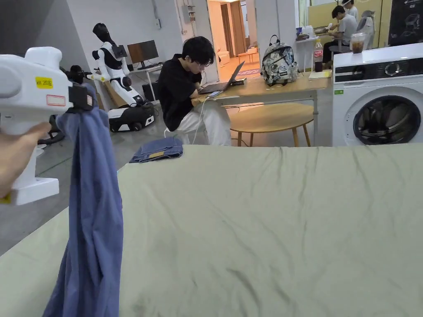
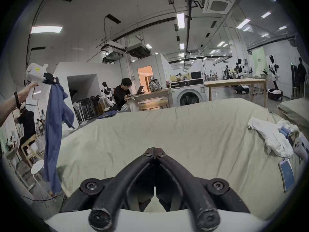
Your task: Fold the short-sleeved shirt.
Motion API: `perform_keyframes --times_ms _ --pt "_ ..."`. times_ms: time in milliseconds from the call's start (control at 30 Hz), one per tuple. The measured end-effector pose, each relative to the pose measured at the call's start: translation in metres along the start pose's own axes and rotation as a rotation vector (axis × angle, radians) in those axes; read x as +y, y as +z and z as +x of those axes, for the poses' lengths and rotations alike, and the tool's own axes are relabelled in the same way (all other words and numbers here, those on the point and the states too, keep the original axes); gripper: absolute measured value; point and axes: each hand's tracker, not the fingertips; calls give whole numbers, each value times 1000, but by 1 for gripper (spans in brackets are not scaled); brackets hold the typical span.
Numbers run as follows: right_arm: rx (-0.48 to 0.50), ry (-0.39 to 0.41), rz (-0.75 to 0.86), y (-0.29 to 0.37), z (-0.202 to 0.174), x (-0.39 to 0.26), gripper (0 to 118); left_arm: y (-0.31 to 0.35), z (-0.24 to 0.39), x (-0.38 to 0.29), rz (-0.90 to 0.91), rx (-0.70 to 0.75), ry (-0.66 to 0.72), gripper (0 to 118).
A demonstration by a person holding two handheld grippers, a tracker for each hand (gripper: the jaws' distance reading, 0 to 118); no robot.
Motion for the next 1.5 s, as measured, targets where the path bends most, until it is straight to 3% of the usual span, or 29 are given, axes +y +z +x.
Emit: perform_keyframes --times_ms 33,133,200,267,300,367,533,700,800,833,900,1100,1200,1233,1333,1400,1500 --pt "-11 6 2 3 2 1 0 -32 -13 -10 -23 -70 35 0" --pt "-46 21 16 14 11 4 0 -58 56 -60 -42 -238 69 0" --pt "-68 10 37 24 18 6 0 -76 115 -104 -34 -335 108 0" --pt "-98 -2 55 36 28 8 0 -90 190 -159 -165 -540 219 0" --pt "-119 2 61 43 32 9 0 -98 230 -187 -194 -598 184 0" --pt "-180 24 75 58 43 9 0 -91 309 -236 -257 -672 126 0" --pt "-316 -5 71 85 78 7 0 -30 484 -331 -493 -1011 175 0" --pt "-394 -48 71 107 100 3 0 35 560 -357 -500 -1209 91 0" --pt "-403 -56 58 109 105 -1 0 54 558 -346 -458 -1291 82 0" --pt "-402 -55 51 108 105 -3 0 61 547 -338 -403 -1297 68 16" --pt "-396 -53 34 104 103 -4 0 68 523 -318 -328 -1254 25 64" --pt "-304 -19 31 95 87 4 0 83 364 -257 -29 -1005 25 63" --pt "-268 17 25 88 76 9 0 107 283 -239 93 -764 -13 62" --pt "-253 29 24 85 72 11 0 114 257 -239 137 -694 -8 56" --pt "-201 31 19 77 64 14 0 138 201 -236 166 -577 54 0" --pt "-170 30 10 72 58 14 0 153 178 -243 194 -468 80 0" --pt "-145 32 3 68 54 15 0 156 150 -252 112 -434 148 0"
